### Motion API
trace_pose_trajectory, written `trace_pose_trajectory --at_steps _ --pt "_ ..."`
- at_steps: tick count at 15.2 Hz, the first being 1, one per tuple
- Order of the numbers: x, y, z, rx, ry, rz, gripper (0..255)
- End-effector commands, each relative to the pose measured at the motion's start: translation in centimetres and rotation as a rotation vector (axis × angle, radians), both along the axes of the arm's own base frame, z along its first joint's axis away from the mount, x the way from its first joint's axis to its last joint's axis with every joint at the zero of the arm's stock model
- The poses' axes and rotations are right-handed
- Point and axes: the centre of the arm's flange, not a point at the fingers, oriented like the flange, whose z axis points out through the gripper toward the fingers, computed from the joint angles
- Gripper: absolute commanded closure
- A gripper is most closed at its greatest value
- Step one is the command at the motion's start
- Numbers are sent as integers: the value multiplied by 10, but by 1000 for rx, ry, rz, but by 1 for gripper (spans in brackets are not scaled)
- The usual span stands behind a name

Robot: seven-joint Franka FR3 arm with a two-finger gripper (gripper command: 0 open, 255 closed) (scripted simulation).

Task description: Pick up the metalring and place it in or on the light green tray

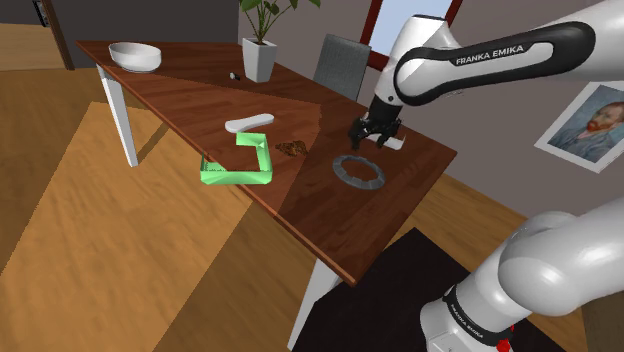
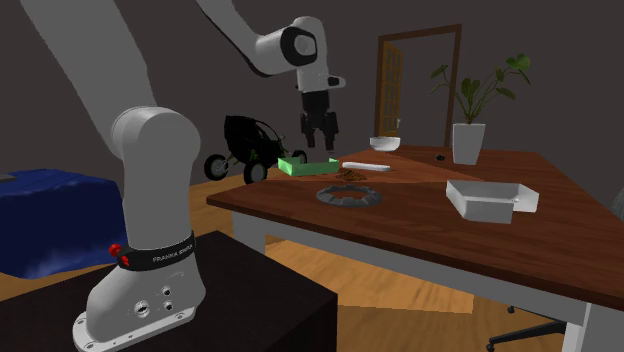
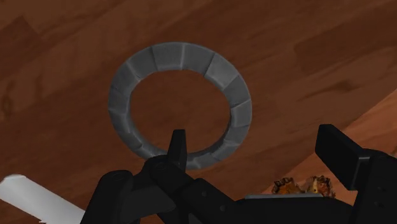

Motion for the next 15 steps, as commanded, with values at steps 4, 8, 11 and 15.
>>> trace_pose_trajectory --at_steps 4,8,11,15 --pt "38 -6 -57 15 -27 -47 0" --pt "65 -12 -94 25 -45 -80 0" --pt "67 -12 -109 25 -45 -80 0" --pt "70 -13 -130 25 -45 -80 0"
